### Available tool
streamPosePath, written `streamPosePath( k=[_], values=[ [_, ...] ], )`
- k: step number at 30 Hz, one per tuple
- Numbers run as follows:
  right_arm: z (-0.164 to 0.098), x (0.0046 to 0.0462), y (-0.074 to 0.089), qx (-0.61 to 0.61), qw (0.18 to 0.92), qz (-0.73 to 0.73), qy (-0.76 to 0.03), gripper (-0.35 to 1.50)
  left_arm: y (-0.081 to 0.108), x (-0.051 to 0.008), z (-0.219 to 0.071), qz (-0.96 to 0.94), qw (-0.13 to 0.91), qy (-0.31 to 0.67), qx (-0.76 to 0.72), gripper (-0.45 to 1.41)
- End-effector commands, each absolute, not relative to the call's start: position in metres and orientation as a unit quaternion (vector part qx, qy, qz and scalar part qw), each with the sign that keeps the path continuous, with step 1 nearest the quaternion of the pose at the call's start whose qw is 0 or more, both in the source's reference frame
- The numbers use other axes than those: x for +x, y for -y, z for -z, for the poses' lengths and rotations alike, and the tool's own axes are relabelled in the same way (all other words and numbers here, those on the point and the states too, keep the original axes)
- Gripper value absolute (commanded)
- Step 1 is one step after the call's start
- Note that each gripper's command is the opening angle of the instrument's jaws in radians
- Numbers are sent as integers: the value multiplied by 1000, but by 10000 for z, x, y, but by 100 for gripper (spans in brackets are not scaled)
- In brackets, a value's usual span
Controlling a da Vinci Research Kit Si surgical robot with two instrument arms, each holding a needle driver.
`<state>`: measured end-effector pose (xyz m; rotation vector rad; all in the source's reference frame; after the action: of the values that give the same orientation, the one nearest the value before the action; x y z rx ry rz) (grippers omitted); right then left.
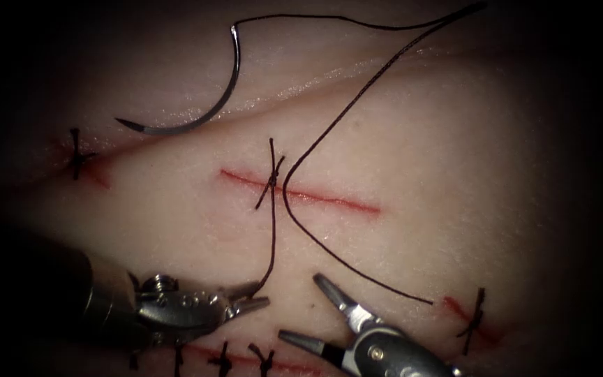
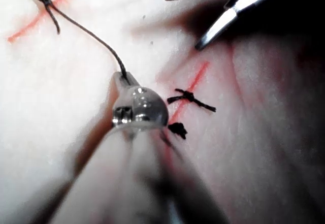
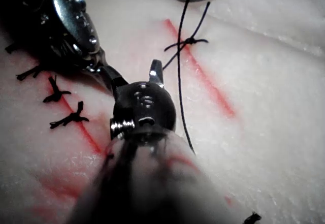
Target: Wound Closure
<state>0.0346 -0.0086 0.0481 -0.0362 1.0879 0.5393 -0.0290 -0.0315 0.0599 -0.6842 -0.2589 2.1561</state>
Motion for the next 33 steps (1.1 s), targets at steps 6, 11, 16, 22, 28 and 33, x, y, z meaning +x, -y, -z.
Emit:
streamPosePath(
  k=[6, 11, 16, 22, 28, 33],
  values=[
    [-493, 365, 86, -11, 826, -236, -512, 81, 310, -282, -588, -842, 435, 105, -300, -45],
    [-503, 372, 75, -19, 836, -179, -518, 79, 301, -274, -574, -836, 443, 96, -310, -45],
    [-512, 374, 48, -53, 846, -108, -519, 79, 296, -264, -561, -832, 447, 92, -317, -45],
    [-518, 377, 19, -90, 854, -50, -511, 88, 292, -254, -546, -825, 453, 86, -326, -45],
    [-525, 392, 9, -119, 857, -17, -502, 89, 291, -254, -532, -821, 459, 84, -329, -45],
    [-535, 410, 6, -126, 851, 3, -509, 93, 292, -256, -527, -820, 459, 81, -332, -45]
  ],
)
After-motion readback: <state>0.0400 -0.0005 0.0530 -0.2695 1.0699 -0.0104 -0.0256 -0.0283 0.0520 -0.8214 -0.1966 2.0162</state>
